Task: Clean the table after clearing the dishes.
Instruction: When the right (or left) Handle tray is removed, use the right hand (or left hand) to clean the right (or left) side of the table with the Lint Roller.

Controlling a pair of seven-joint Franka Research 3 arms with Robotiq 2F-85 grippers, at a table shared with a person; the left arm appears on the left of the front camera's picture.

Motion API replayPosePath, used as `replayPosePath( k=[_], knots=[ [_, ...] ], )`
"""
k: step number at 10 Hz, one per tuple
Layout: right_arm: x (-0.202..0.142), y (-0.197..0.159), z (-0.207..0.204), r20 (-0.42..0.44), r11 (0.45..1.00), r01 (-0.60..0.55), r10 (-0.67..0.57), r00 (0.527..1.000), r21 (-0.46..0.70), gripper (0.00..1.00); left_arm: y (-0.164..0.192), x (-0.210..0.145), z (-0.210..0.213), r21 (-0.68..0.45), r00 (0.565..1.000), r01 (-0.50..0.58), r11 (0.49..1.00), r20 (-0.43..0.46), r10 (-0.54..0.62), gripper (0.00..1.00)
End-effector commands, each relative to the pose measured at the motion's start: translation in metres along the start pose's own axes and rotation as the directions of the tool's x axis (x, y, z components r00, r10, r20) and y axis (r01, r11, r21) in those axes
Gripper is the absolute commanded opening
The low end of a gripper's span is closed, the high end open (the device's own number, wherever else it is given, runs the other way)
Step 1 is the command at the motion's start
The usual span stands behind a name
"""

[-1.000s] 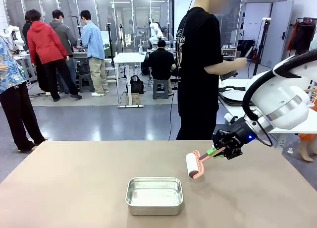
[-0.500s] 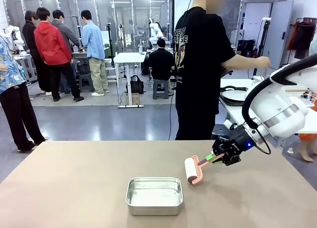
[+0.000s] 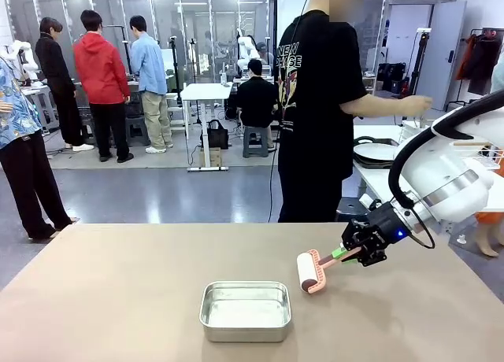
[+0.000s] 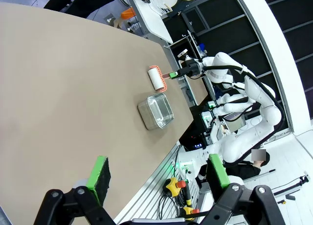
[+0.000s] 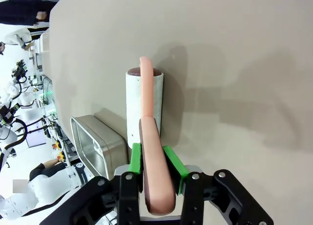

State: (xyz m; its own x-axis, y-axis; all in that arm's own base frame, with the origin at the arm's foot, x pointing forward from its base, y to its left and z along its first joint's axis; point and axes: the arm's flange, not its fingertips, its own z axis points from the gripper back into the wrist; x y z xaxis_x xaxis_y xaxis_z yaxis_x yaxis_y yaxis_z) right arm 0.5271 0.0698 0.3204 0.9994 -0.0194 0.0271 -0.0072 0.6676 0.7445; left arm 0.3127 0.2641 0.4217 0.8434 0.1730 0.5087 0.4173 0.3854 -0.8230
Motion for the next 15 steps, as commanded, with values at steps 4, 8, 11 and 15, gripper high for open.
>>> replayPosePath(
  k=[4, 8, 11, 15],
  knots=[
    [-0.008, -0.035, 0.022, 0.039, 0.983, -0.042, 0.049, 0.998, -0.178, 0.23, -0.004, -0.003, 0.0, 0.009, 1.0, 0.009, 1.0, 0.012, -0.009, 1.0],
    [-0.015, -0.056, 0.05, 0.088, 0.936, -0.021, 0.055, 0.995, -0.352, 0.23, -0.004, -0.003, 0.0, 0.009, 1.0, 0.009, 1.0, 0.012, -0.009, 1.0],
    [-0.021, -0.065, 0.07, 0.072, 0.885, -0.049, 0.093, 0.993, -0.464, 0.23, -0.004, -0.003, 0.0, 0.009, 1.0, 0.009, 1.0, 0.012, -0.009, 1.0],
    [-0.018, -0.06, 0.088, 0.058, 0.76, -0.05, 0.114, 0.992, -0.647, 0.23, -0.004, -0.003, 0.0, 0.009, 1.0, 0.009, 1.0, 0.012, -0.009, 1.0]
  ],
)
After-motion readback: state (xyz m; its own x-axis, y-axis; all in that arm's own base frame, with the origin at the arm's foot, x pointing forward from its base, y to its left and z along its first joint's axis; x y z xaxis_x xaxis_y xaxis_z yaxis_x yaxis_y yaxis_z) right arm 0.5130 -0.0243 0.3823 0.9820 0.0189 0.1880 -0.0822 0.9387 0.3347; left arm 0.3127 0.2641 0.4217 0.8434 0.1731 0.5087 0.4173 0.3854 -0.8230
